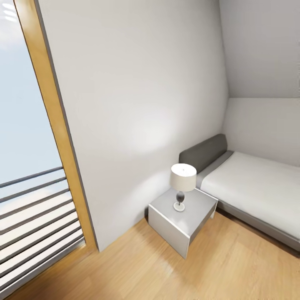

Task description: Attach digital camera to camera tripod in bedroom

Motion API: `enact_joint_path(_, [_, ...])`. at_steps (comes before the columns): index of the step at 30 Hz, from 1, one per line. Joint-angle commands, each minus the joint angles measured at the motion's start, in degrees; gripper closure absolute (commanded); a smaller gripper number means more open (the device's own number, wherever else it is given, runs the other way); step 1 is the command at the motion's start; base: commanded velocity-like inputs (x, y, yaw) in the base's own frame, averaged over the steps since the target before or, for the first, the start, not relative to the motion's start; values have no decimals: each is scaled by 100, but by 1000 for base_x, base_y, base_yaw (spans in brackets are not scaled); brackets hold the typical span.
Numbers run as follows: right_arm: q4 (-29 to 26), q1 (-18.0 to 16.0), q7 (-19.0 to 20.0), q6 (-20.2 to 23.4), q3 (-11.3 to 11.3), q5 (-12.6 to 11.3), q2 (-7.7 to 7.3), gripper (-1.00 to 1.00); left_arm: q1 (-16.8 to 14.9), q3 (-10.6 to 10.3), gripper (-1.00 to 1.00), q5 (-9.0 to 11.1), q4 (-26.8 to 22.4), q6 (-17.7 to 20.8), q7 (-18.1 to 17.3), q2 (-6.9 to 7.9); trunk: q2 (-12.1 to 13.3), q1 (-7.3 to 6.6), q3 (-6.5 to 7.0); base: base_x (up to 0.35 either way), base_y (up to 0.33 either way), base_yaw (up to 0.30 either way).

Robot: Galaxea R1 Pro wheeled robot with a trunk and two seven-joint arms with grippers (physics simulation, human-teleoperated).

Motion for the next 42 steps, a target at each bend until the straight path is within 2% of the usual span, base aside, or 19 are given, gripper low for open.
enact_joint_path(1, [4, -3, -1, -13, 24, 31, 1, -100, 1, 12, -100, 38, -5, -11, -1, -1, -3, 0, -5, 0, 0, -172])
enact_joint_path(24, [4, -2, -1, -21, 40, 39, -34, -100, 1, 13, -100, 45, -4, -11, -1, -1, -3, 0, -5, -3, 0, -37])
enact_joint_path(33, [4, -2, -1, -21, 41, 43, -30, -100, 1, 14, -100, 46, -4, -11, -1, -2, -3, 0, -5, -190, 0, 0])
enact_joint_path(42, [4, -1, -1, -27, 42, 48, -35, -100, 1, 13, -100, 47, -4, -11, -1, -1, -3, 0, -5, -35, 0, 0])
